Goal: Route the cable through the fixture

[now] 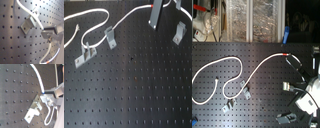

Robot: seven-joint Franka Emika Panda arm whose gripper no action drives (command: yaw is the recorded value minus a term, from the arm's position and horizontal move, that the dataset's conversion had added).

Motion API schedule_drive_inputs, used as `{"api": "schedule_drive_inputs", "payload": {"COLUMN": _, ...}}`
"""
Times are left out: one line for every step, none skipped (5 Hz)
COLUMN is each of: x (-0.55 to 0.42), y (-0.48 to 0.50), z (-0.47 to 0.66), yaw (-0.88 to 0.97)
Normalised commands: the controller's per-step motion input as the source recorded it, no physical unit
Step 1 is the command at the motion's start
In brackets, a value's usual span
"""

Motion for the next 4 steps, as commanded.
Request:
{"api": "schedule_drive_inputs", "payload": {"x": 0.019, "y": 0.018, "z": 0.00, "yaw": 0.00}}
{"api": "schedule_drive_inputs", "payload": {"x": 0.088, "y": 0.418, "z": 0.07, "yaw": 0.07}}
{"api": "schedule_drive_inputs", "payload": {"x": 0.104, "y": 0.411, "z": 0.12, "yaw": 0.08}}
{"api": "schedule_drive_inputs", "payload": {"x": 0.022, "y": 0.011, "z": 0.00, "yaw": 0.09}}
